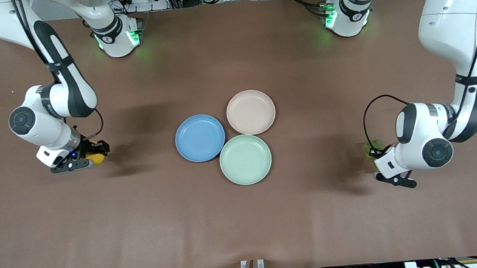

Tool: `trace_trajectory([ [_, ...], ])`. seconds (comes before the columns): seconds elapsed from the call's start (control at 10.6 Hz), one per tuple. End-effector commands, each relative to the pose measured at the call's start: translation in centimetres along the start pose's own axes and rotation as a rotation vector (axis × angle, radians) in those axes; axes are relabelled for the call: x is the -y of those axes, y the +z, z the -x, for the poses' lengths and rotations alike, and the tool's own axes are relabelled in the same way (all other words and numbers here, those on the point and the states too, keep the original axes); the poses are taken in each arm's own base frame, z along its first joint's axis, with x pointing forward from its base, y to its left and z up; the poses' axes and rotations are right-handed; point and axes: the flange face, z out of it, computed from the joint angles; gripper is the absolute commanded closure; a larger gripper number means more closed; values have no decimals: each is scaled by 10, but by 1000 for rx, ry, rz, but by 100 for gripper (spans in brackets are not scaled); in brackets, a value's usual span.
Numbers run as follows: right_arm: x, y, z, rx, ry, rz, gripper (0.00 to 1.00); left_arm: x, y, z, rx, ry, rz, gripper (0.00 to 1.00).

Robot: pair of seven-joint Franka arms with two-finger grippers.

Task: Pick lemon and lettuce from blue and beige plates
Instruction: 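Lift the lettuce and lemon off the plates, carrying them apart, then lower the lettuce and lemon onto the table and open both grippers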

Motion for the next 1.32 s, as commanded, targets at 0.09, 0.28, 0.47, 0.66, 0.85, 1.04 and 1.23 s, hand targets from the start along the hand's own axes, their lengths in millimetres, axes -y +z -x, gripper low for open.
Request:
trace_trajectory([
  [0.09,-1,9,12,-36,-13,9,66,1,-1,-5,-5,60,-8,100],
  [0.28,-1,21,14,-43,-13,12,66,-5,-1,-6,-8,54,8,1],
  [0.47,-2,35,18,-33,-11,11,66,-12,-9,-7,-20,49,8,0],
  [0.66,-2,50,18,-40,-13,14,66,-32,-24,-10,-37,28,3,0],
  [0.85,-5,60,18,-46,-22,17,66,-56,-42,-11,-56,-34,17,0],
  [1.04,-10,65,19,-38,-15,16,60,-69,-58,-7,-71,-97,17,0],
  [1.23,-12,67,16,-38,-7,14,15,-79,-69,-5,-85,-108,21,0],
])
